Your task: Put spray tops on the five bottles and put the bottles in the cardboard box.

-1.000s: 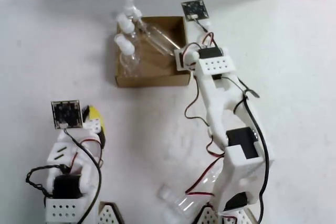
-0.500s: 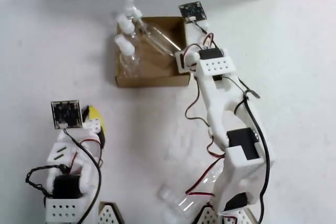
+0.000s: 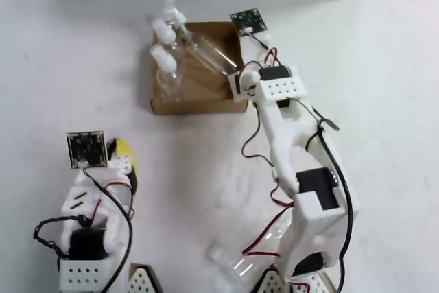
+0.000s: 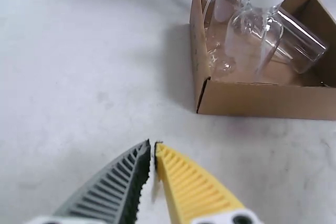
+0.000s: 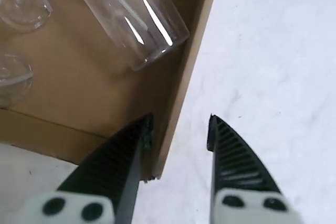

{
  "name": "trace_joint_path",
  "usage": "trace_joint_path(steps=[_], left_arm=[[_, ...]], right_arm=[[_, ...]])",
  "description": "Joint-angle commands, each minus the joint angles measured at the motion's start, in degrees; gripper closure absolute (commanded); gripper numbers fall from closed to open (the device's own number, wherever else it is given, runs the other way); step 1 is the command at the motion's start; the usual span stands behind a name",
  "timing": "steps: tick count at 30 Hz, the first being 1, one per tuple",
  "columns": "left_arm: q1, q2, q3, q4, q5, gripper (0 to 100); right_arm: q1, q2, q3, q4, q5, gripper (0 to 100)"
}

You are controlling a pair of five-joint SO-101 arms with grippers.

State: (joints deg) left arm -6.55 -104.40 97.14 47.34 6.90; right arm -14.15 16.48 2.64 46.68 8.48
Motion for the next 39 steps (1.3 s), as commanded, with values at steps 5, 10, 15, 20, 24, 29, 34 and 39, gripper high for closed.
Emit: trace_joint_path(steps=[5,10,15,20,24,29,34,39], left_arm=[[-0.4,-0.4,-0.2,-2.2,-0.6,98],[-0.4,-0.4,-0.2,-2.2,-0.6,98],[-0.4,-0.4,-0.2,-2.2,-0.6,98],[-1.9,-0.4,-0.2,-2.3,-0.6,98],[-1.9,-0.4,-0.2,-2.3,-0.6,98],[-1.9,-0.4,-0.2,-2.3,-0.6,98],[-1.9,-0.4,-0.2,-2.3,-0.6,98],[-1.9,-0.4,-0.2,-2.3,-0.6,98]], right_arm=[[-1.6,-1.4,-1.4,0.1,0.4,95.4],[-1.3,2.2,-2.2,0.0,0.4,95.0],[0.2,2.4,-3.5,1.0,0.4,98.2],[2.0,2.5,-8.2,9.3,0.9,98.4],[3.5,2.5,-10.6,14.8,5.2,98.4],[5.4,2.5,-10.7,18.0,7.5,98.4],[6.6,2.4,-10.5,20.8,7.7,98.3],[6.7,0.7,-10.1,24.6,7.7,98.3]])
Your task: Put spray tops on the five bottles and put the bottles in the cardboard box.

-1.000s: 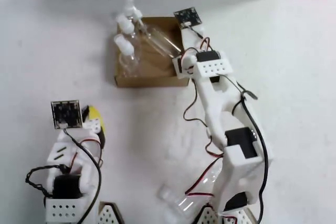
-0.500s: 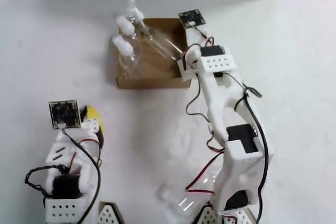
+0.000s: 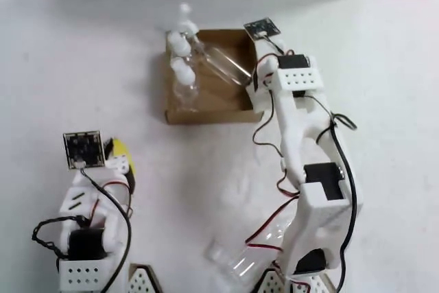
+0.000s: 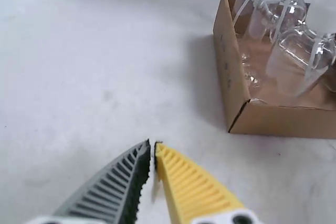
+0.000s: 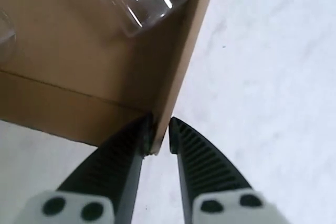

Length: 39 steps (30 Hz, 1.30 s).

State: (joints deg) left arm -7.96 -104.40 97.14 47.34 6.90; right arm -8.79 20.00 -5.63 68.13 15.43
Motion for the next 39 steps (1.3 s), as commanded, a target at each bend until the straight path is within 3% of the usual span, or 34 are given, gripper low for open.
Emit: trace_joint_path(steps=[1,10,27,34,39], left_arm=[[-0.5,-0.4,-0.2,-2.3,-0.6,98],[-0.7,-0.4,-0.2,-2.3,-0.6,98],[-0.7,-0.4,-0.2,-2.1,-0.6,98],[-0.7,-0.4,-0.2,-2.1,-0.6,98],[-0.7,-0.4,-0.2,-2.1,-0.6,98]], right_arm=[[1.4,-3.6,-1.2,3.4,0.8,98.3],[1.4,-12.5,9.2,3.3,1.3,98.3],[7.5,-22.1,23.2,-0.3,16.7,97.8],[7.5,-22.1,22.9,0.0,16.3,80.5],[7.6,-22.2,20.0,1.1,16.3,80.1]])
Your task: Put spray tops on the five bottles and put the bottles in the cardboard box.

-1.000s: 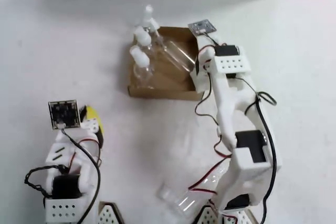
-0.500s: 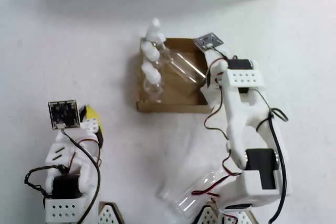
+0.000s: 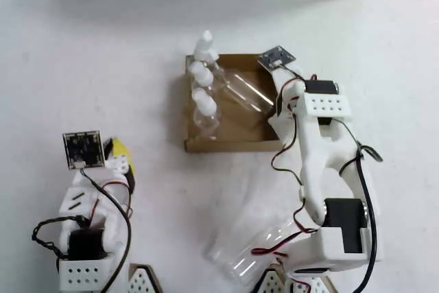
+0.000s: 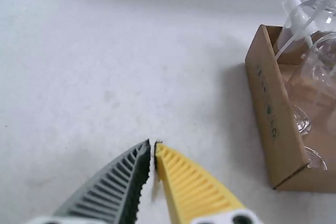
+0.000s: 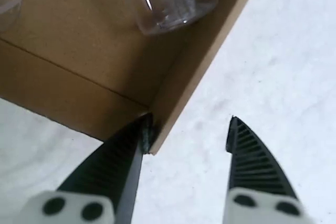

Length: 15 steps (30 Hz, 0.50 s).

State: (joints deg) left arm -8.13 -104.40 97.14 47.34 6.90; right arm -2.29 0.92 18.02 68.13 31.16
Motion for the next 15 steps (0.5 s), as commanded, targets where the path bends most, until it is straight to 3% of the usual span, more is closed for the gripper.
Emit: trace_joint_path(steps=[1,10,15], left_arm=[[-0.5,-0.4,-0.2,-2.1,-0.6,98],[-0.5,-0.4,-0.2,-2.1,-0.6,98],[-0.5,-0.4,-0.2,-2.1,-0.6,98]], right_arm=[[1.4,-3.1,-5.0,2.2,0.5,80.1],[3.3,-3.1,-24.0,17.7,0.4,80.3],[2.1,-3.1,-32.9,24.7,0.4,92.2]])
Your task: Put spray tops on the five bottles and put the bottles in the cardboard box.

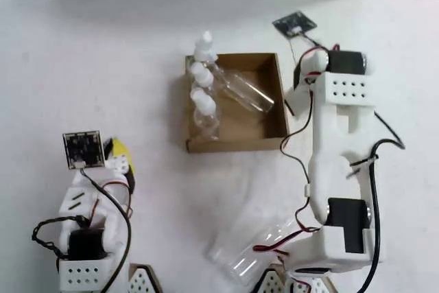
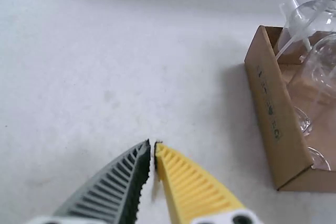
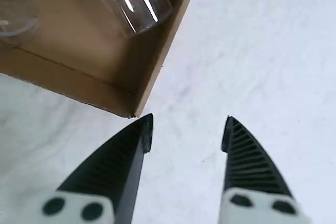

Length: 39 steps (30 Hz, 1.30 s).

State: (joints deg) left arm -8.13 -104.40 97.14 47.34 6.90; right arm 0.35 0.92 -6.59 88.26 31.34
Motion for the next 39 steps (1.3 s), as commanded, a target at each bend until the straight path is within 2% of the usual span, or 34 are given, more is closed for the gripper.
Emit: trace_joint_path(steps=[1,7,12,16,20,22,25,28,32,39], left_arm=[[-0.5,-0.4,-0.2,-2.1,-0.6,98],[-0.1,-0.4,-0.2,-2.3,-0.6,98],[-0.1,-0.4,-0.2,-3.8,-0.2,98],[-0.1,-0.4,-0.2,-4.5,-0.1,98],[-0.2,-0.4,-0.2,-4.7,-0.1,98],[-0.3,-0.4,-0.2,-4.7,-0.1,97],[-0.3,-0.4,-0.2,-4.4,0.1,92],[-0.3,0.9,-0.1,-4.7,3.4,88],[-0.4,5.2,0.1,-9.8,5.1,86],[-0.5,12.9,-0.3,-16.4,5.3,86]], right_arm=[[-1.1,-3.1,-9.3,5.3,0.2,94.7],[-7.6,-2.7,-9.7,7.4,1.5,96.1],[-12.2,-2.7,-4.9,7.3,8.0,87.5],[-15.1,-2.6,-1.1,5.8,8.7,84.7],[-15.6,-2.6,2.0,0.7,9.1,84.3],[-15.6,-2.5,3.3,-1.8,12.0,84.2],[-15.3,-2.5,5.6,-5.1,15.5,84.2],[-14.9,-2.5,8.4,-9.2,18.3,84.2],[-14.9,-2.5,11.8,-15.2,21.5,84.2],[-15.0,-2.4,14.7,-23.3,21.8,84.2]])
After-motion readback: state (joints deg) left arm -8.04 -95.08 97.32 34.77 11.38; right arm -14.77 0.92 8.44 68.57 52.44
